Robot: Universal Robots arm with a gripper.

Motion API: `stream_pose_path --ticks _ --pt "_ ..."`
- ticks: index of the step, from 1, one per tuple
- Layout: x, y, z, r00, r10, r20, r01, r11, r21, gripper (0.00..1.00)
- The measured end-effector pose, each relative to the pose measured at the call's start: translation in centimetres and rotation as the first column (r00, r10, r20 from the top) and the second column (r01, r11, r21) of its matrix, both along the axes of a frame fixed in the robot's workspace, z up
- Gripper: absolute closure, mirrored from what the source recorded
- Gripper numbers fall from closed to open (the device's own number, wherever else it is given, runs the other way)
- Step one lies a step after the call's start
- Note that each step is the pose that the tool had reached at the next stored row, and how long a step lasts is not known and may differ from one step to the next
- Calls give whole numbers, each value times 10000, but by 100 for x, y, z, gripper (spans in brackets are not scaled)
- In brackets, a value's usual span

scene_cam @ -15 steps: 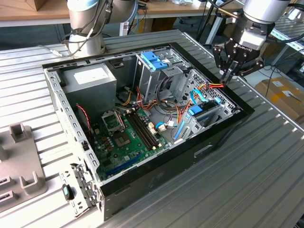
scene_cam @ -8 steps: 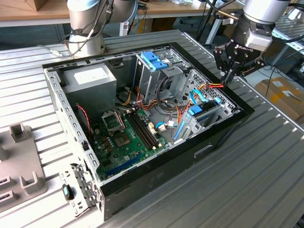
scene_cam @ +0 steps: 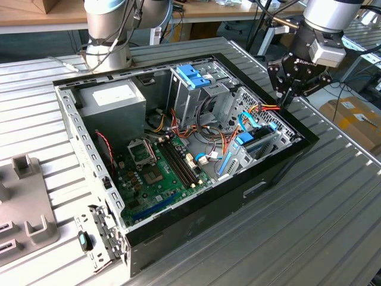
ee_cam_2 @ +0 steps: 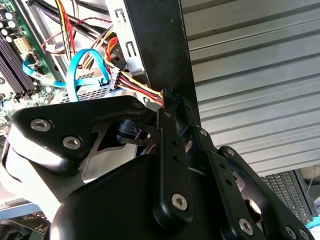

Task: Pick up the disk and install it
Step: 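Insert the second disk wire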

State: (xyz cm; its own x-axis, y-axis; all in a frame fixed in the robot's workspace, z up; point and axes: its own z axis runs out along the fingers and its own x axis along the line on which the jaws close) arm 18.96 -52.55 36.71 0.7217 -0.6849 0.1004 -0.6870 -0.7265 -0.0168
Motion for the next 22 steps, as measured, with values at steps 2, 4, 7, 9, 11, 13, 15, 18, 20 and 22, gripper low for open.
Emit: stream_pose_path --ticks 2,4,7,9,11,13,15,18,20,22 --pt "0 0 -2 10000 -1 0 1 10000 -2 76" --pt "0 0 -5 10000 -1 0 1 10000 -2 76" --pt "0 0 -5 10000 0 0 0 10000 -3 76" --pt "0 0 -5 10000 0 0 0 10000 -3 76" --pt "0 0 -4 10000 0 0 0 10000 -5 78" --pt "0 0 -4 10000 0 0 0 10000 -4 84" --pt "0 0 -5 10000 -1 0 1 10000 -5 84" --pt "0 0 -4 10000 0 0 0 10000 -5 84" --pt "0 0 -4 10000 -42 0 42 10000 -5 84" --pt "-1 0 -4 9999 -167 0 167 9999 -5 84"
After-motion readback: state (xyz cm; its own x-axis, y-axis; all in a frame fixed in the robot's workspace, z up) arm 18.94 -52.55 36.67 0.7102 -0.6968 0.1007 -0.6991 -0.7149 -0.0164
